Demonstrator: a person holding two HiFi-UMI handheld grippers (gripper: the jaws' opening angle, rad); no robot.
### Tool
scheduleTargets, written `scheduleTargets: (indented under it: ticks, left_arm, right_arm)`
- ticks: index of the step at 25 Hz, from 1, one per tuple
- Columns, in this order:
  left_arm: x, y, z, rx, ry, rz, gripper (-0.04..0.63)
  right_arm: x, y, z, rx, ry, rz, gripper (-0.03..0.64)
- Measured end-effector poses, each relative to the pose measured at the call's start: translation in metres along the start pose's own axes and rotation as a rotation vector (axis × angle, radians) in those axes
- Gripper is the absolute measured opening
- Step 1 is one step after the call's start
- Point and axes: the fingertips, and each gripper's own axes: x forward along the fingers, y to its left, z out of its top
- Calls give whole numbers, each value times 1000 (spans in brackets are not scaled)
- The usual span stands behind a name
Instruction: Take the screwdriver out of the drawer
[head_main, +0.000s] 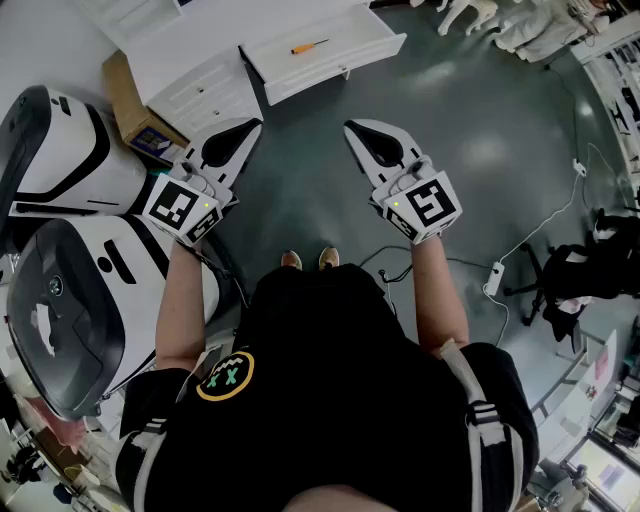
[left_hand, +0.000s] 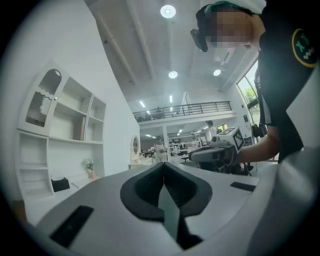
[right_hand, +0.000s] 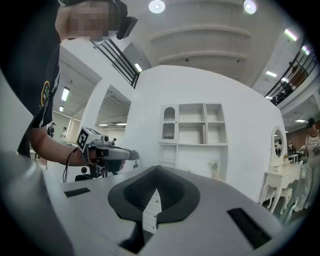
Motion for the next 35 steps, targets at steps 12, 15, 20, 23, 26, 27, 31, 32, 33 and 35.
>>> scheduleTargets:
  ticks: [12,15,20,23,26,27,31,32,33,35]
  left_arm:
    - [4,-3,-1,4,-2,-8,20]
    - [4,-3,0,5,-3,-2,20]
    - [3,-5,-1,3,2,-2,20]
    - [4,-5,1,5,2,-2,20]
    - [5,-5,0,11,10,-15,20]
    - [5,-4,0,12,9,-15,20]
    - [6,-1,-1,6,5,-6,20]
    - [6,-1,-2,4,4,-4,20]
    - [6,-1,-2,3,4,-3,20]
    - [7,0,-2,2,2,-4,20]
  right_arm:
    - [-4,-3,-2,-6,-3,-4,23]
    - [-4,-5,-1,5,-13,-13,25]
    - [-7,-7,-3,0,-10,-26,25]
    - [-7,-8,-2,0,-14,-27,25]
    - [-6,-10,-1,6,-17,-26,25]
    - [-5,-10,-2,7,-18,-26,25]
    - [-3,-11,-3,10,-19,-25,27]
    - [-3,-11,-3,11,-19,-24,29]
    - [-3,-11,-4,11,-19,-23,33]
    - [-3,-12,-3,9,-20,-23,48]
